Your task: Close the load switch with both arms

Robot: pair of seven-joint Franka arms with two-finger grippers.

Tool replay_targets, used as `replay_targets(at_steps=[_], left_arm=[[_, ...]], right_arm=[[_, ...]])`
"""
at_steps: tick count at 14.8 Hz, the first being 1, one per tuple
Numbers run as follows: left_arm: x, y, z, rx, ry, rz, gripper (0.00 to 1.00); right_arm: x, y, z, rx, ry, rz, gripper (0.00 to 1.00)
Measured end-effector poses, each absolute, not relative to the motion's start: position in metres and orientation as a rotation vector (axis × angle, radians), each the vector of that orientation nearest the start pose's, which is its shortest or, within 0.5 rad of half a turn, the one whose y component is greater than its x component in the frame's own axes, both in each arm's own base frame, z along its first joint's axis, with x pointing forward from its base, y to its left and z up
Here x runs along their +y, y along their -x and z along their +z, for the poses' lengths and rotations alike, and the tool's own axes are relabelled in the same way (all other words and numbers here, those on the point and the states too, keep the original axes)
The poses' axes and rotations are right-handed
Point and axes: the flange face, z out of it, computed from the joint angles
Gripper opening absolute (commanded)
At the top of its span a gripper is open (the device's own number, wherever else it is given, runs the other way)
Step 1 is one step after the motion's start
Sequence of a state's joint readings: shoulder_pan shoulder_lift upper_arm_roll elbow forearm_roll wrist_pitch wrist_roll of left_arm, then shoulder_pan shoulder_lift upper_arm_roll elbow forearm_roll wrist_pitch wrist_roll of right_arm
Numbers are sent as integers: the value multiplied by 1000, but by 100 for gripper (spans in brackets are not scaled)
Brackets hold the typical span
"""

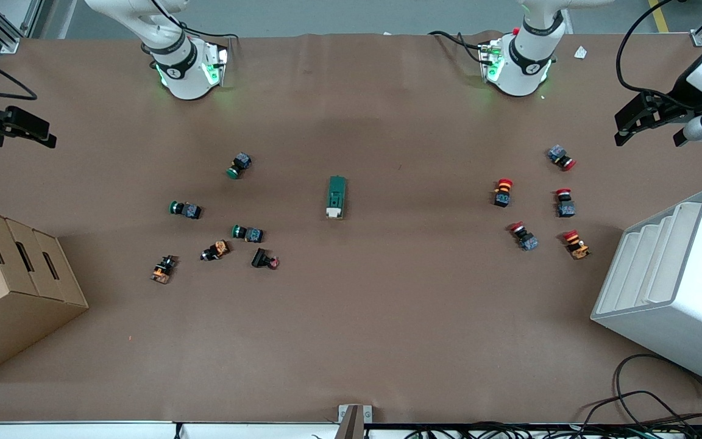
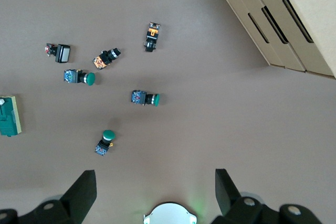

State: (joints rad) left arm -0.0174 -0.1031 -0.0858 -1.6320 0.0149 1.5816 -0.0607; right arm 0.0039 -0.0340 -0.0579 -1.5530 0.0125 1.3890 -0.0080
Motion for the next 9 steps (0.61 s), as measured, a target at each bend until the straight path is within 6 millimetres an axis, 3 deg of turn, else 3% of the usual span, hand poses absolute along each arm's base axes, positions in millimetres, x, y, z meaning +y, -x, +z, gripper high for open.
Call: replay_targets(at_steps=[9], left_arm=[[-59, -522, 647, 71, 3145, -34, 100]], right_arm=[[-32, -497, 661, 81, 3122, 127, 100]])
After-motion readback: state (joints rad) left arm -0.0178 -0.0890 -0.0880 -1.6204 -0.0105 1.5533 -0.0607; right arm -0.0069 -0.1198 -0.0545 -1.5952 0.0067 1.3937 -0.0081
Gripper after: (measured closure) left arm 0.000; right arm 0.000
